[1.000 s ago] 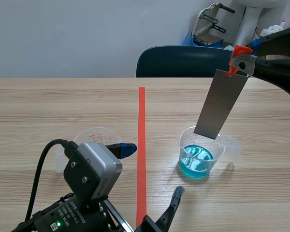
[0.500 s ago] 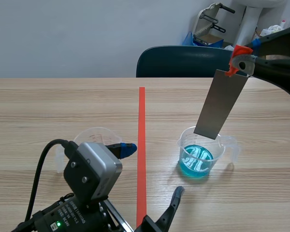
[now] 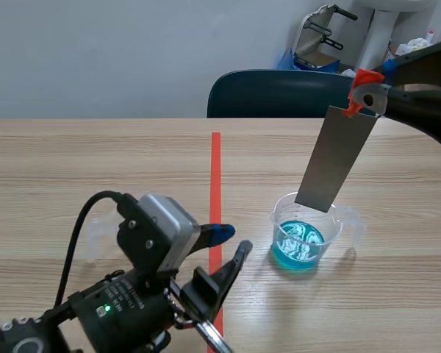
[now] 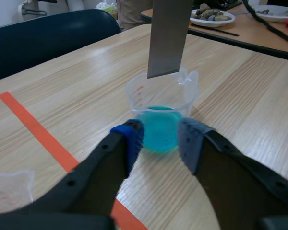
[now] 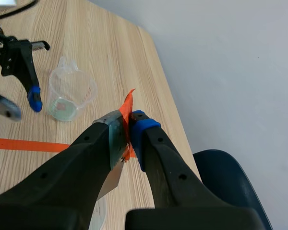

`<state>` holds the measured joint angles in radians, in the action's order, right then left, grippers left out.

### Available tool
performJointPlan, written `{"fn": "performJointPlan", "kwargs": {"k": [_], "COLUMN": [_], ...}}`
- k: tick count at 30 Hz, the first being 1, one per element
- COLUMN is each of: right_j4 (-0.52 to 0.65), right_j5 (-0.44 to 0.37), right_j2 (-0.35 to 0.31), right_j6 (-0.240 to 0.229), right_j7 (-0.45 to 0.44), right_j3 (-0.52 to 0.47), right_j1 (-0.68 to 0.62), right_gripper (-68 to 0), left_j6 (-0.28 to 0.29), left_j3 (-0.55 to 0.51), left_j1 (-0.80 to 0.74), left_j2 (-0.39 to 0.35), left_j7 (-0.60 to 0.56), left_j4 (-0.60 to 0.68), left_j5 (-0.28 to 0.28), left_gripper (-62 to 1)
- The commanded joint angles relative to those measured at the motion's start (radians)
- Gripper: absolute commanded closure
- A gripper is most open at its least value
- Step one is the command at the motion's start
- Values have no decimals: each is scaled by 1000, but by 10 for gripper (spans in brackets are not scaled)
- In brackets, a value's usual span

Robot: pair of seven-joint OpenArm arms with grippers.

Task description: Do the redox reaction experiment

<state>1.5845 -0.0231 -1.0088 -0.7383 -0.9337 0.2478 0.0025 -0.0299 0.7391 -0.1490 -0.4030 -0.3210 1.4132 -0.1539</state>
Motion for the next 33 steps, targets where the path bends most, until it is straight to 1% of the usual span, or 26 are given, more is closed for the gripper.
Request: {"fn": "performJointPlan", "kwargs": {"k": [1,5,8,14,21,27,33], "right_j4": [14,14,14,14,14,14,14], "right_j5": [-15,-15,-15,-15,-15,-15,-15], "right_j2": [-16,-16,-16,-16,-11,-11,-11], "right_j6": [-7,-7,-7,-7,-7,-7,-7], "right_j7": [-11,-11,-11,-11,-11,-11,-11], "right_j3": [-21,-21,-21,-21,-21,-21,-21], "right_j1": [14,14,14,14,14,14,14], "right_gripper": [-8,-8,-8,-8,-8,-8,-8], "left_j6": [3,58,79,78,77,77,73], "left_j3": [2,3,5,39,47,46,46], "left_j1": [37,119,172,250,299,317,319], "left_j2": [42,105,152,224,290,317,319], "left_j7": [-18,-19,-27,-51,-57,-84,-102], "left_j4": [-37,-143,-220,-330,-410,-457,-485], "left_j5": [0,-2,-3,-3,-3,-6,-7], "left_gripper": [-67,-50,-40,-40,-40,-40,-40]}}
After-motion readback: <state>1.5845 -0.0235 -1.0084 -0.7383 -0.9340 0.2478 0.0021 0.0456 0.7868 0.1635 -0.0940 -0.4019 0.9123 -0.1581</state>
